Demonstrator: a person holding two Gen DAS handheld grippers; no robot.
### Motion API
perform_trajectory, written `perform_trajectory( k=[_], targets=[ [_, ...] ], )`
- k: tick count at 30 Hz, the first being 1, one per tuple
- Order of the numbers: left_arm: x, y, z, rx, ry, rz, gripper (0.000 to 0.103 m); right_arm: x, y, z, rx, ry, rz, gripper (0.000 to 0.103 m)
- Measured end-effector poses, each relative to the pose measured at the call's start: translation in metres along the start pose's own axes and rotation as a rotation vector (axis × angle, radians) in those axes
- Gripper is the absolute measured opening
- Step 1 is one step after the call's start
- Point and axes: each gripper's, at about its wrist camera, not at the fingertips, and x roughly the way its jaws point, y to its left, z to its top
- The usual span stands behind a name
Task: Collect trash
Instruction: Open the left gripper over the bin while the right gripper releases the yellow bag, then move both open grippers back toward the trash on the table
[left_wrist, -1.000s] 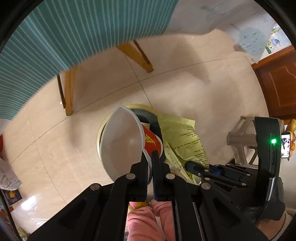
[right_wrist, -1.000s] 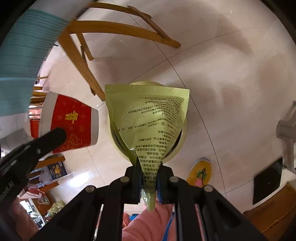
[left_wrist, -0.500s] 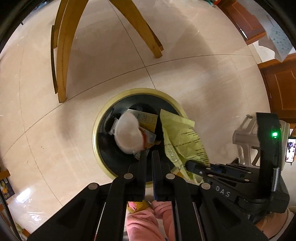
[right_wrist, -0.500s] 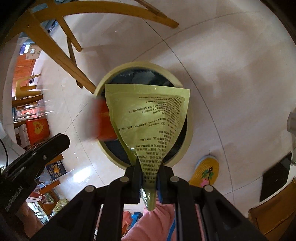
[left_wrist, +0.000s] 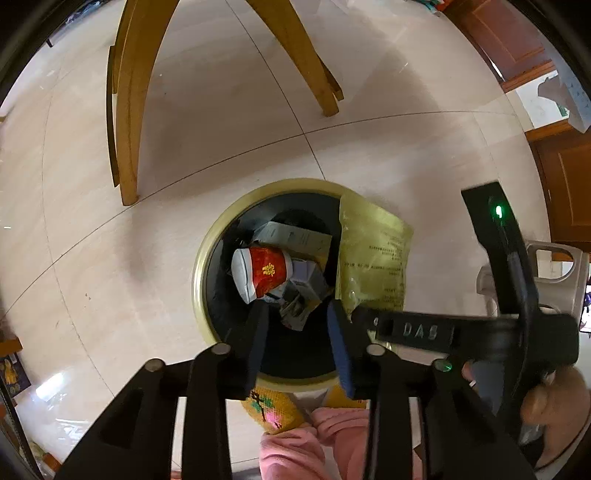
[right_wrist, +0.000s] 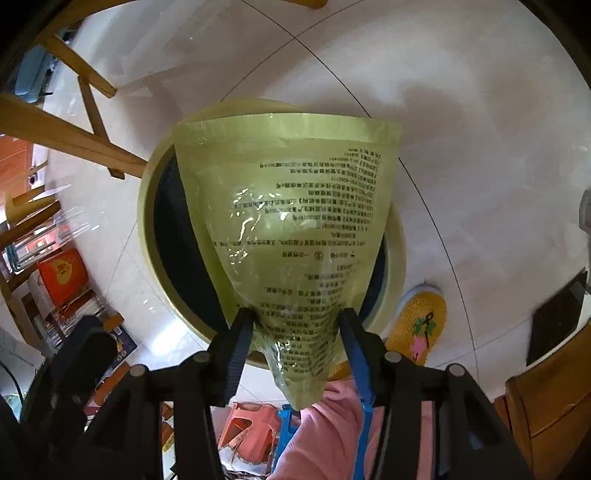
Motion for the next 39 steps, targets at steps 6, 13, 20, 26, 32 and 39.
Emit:
perform_trajectory(
  k=[6,13,20,26,32,39],
  targets=[
    [-0.001,-0.004,-0.005,0.031,-0.001,0.014,0.037,0.003,0.0,-0.005,-0.013,0.038,-0.013,0.064],
    [-0.008,0.001,-0.003,0.011,-0.035,0.025,0.046,-0.002,0.008,-0.017,-0.063,0.032,0.008,0.064],
    [-0.035,0.007,-0.011,-0.027,-0.067,0.038,0.047,-0.032,0.021,-0.042,-0.151,-0.074,0.002,0.064],
    [-0.083,0.011,-0.028,-0.05,-0.085,0.042,0.047,-0.086,0.03,-0.076,-0.184,-0.188,0.029,0.064],
    [-0.162,0.007,-0.04,-0.061,-0.14,0.028,0.051,-0.165,0.046,-0.111,-0.203,-0.316,0.06,0.064],
    [-0.272,-0.011,-0.055,-0.004,-0.259,0.014,0.059,-0.256,0.069,-0.152,-0.25,-0.423,0.081,0.064]
  ],
)
